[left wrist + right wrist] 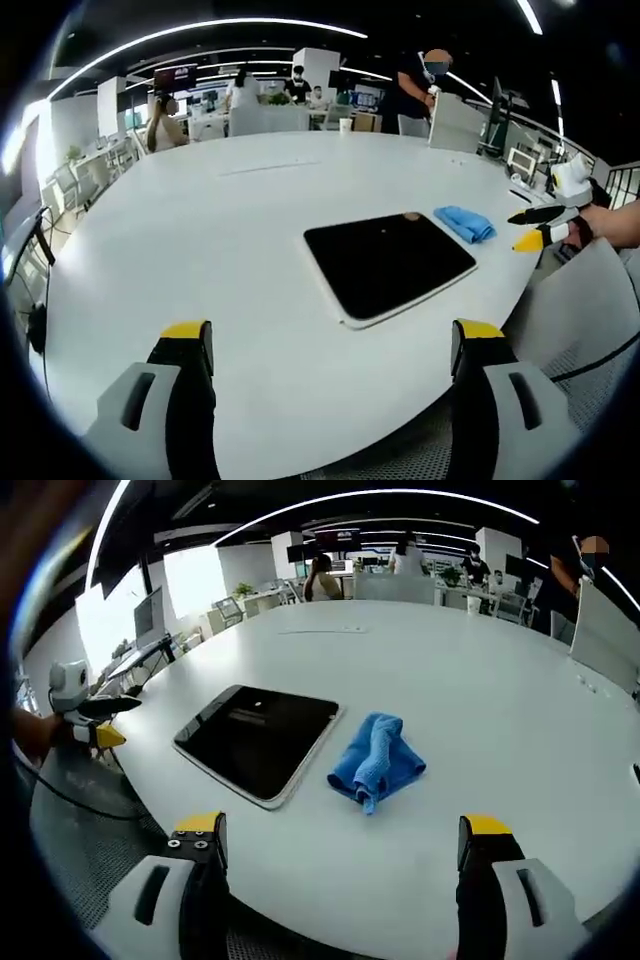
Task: Wipe the mirror surface with the cleaning cloth until all visible marks leave the cleaned area.
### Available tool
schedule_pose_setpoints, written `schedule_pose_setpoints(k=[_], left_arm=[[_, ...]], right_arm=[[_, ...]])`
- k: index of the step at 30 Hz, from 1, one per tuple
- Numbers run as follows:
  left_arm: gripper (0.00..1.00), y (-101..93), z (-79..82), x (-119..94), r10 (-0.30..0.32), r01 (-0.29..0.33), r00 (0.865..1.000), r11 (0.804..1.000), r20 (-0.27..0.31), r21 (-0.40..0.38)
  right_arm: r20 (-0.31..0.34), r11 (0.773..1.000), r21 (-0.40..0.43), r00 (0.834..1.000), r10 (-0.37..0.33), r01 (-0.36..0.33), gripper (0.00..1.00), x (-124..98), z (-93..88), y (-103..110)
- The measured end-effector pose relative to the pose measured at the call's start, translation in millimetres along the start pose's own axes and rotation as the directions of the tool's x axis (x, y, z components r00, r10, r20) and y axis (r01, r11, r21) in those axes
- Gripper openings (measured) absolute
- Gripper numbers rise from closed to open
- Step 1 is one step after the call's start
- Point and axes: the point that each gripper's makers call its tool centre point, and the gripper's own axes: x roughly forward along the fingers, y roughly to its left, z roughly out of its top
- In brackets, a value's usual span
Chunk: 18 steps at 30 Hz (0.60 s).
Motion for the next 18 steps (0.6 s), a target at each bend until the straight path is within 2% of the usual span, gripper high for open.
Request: schedule_pose_setpoints(k=[18], left_arm=[[0.98, 0.3, -0.6, -0.3, 0.002, -0.002, 1.000, 1.000, -0.009, 0.024]], right_arm=[[-0.008, 1.000, 0.006, 1.000, 0.012, -0.012, 0.94, 1.1, 1.4, 5.9]])
